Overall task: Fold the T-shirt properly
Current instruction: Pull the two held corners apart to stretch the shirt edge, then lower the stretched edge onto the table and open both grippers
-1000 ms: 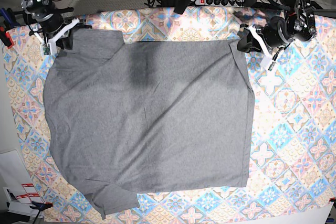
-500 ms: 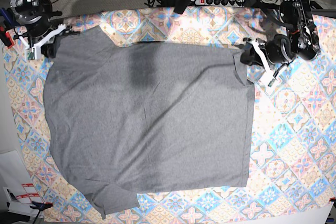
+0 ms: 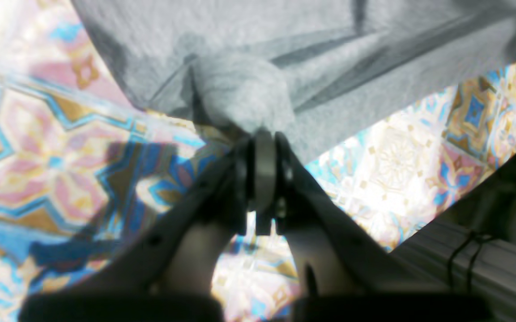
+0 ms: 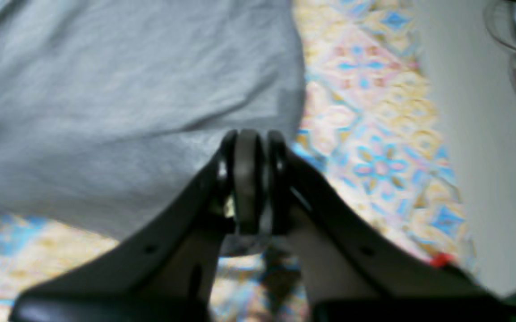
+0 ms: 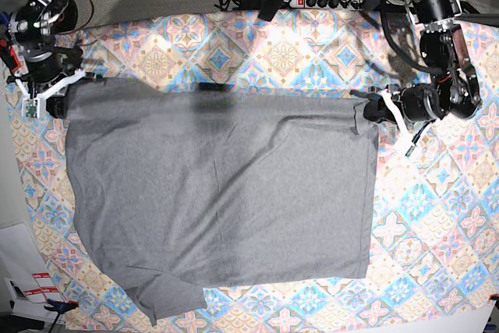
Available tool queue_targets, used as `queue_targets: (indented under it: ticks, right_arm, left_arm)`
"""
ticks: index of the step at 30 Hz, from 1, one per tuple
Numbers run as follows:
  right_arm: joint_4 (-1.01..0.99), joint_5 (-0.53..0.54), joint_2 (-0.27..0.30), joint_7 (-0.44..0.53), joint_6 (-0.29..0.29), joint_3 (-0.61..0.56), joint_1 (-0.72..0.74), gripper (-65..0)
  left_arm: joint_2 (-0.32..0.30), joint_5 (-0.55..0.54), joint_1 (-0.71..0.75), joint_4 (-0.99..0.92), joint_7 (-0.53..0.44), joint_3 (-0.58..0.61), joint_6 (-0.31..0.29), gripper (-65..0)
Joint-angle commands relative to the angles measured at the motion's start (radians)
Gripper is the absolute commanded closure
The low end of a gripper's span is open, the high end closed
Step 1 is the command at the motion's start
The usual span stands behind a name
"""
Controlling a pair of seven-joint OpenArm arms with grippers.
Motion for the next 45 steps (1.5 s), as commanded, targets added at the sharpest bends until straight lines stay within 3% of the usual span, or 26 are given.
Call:
queue_targets:
  ticks: [1, 5, 14, 23, 30, 33, 36, 45]
  right_arm:
    - [0.019, -0.007, 0.012, 0.003, -0.002, 0.003, 0.025, -4.2]
    - [0.016, -0.105, 0.011, -0.094, -0.001, 0.001, 0.13, -4.2]
    - [0.013, -0.11, 0.034, -0.198, -0.001, -0.029, 0.248, -4.2]
    - [-0.008, -0.11, 0.041, -0.22, -0.001, -0.054, 0.22, -5.1]
    - [-0.14, -0.11, 0.041, -0.244, 0.003, -0.056, 0.217, -22.6]
    - [-0.185, -0.108, 0.041, -0.235, 0.071, -0.056, 0.219, -30.4]
    - [-0.24, -0.108, 0.041, -0.192, 0.071, -0.056, 0.219, -36.0]
    - [-0.443, -0.11, 0.045, -0.095, 0.071, -0.056, 0.257, -37.2]
  left_arm:
    - [-0.014, -0.017, -0.025, 0.005, -0.013, -0.004, -0.002, 0.0]
    - [-0.016, -0.016, -0.062, -0.011, -0.013, -0.005, -0.002, 0.0]
    - [-0.016, 0.027, -0.159, -0.072, -0.013, -0.004, -0.002, 0.0]
    - [-0.005, 0.043, -0.147, -0.091, -0.013, -0.002, -0.002, 0.0]
    - [-0.004, 0.043, -0.144, -0.091, -0.013, -0.002, -0.002, 0.0]
    - [-0.004, 0.043, -0.144, -0.091, -0.013, -0.002, -0.002, 0.0]
    - [-0.004, 0.043, -0.142, -0.091, -0.013, -0.002, -0.002, 0.0]
    - [-0.004, 0.038, -0.122, -0.091, -0.013, -0.002, -0.002, 0.0]
